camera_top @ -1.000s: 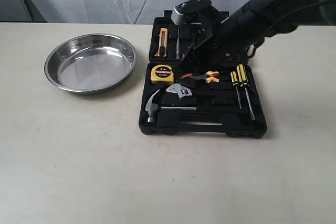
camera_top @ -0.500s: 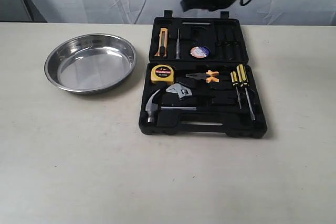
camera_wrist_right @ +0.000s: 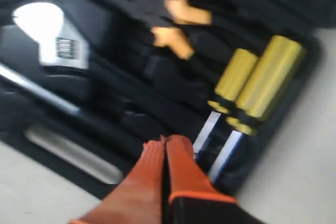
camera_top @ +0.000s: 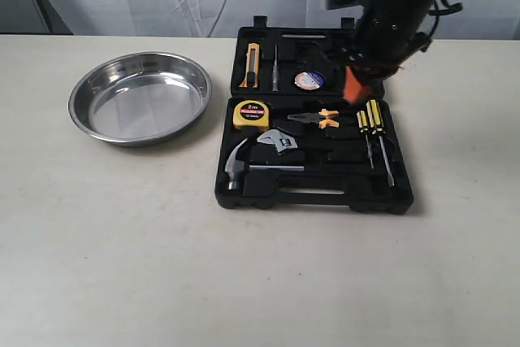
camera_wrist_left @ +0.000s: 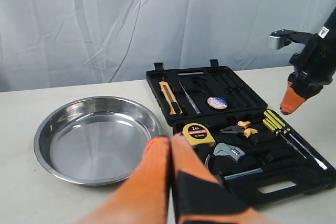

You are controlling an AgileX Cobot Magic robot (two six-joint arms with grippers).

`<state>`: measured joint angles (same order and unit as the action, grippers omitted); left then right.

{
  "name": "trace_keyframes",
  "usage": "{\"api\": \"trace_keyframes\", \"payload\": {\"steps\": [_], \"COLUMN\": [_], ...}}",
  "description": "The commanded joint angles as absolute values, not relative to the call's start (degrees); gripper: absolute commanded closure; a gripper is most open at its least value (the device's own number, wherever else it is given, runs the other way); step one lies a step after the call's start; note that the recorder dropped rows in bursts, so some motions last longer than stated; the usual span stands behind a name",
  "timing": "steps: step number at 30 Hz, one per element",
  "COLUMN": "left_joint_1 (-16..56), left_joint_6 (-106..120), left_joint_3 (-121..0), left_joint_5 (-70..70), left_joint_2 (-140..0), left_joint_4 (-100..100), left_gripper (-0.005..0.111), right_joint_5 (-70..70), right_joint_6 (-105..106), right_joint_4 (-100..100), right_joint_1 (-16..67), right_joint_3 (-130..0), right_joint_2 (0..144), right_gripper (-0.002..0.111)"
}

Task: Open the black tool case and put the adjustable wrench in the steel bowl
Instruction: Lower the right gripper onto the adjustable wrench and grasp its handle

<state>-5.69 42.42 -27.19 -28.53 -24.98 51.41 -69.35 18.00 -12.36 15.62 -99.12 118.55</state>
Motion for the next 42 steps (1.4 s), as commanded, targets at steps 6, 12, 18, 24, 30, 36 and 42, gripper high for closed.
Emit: {"api": "trace_keyframes", "payload": {"steps": [6, 12, 18, 24, 30, 36, 42], "left_joint_1": [-5.8, -5.8, -5.8, -5.8, -5.8, -5.8, -5.8], "left_joint_6": [42.2, 42.2, 42.2, 42.2, 42.2, 42.2, 42.2], "left_joint_3": [-26.8, -26.8, -26.8, -26.8, -26.8, -26.8, -26.8], "left_joint_5": [-29.0, -29.9, -30.3, -30.4, -30.8, -30.8, -30.9], "left_joint_2": [-24.6, -24.6, -24.6, -24.6, -24.6, -24.6, -24.6], "left_joint_4": [50.0, 49.2, 48.8, 47.9, 47.8, 47.8, 47.8], "left_gripper": [0.107, 0.107, 0.107, 0.107, 0.107, 0.107, 0.107], "right_joint_5": [-53.5, -56.8, -58.2, -58.9, -57.9, -57.7, -58.3], "right_joint_6": [36.4, 47.0, 60.4, 60.4, 60.9, 61.0, 61.0], "right_joint_4": [-34.0, -10.4, -7.2, -5.2, -5.3, -5.6, -5.9], "right_joint_1": [22.7, 22.8, 23.0, 23.0, 23.0, 23.0, 23.0], "right_joint_3": [-99.7, -99.9, -99.9, -99.9, -99.9, -99.9, -99.9], "right_joint_2": [120.5, 120.7, 124.7, 129.5, 130.6, 131.6, 133.4], "right_gripper": [0.109, 0.079, 0.052, 0.052, 0.052, 0.052, 0.060]}}
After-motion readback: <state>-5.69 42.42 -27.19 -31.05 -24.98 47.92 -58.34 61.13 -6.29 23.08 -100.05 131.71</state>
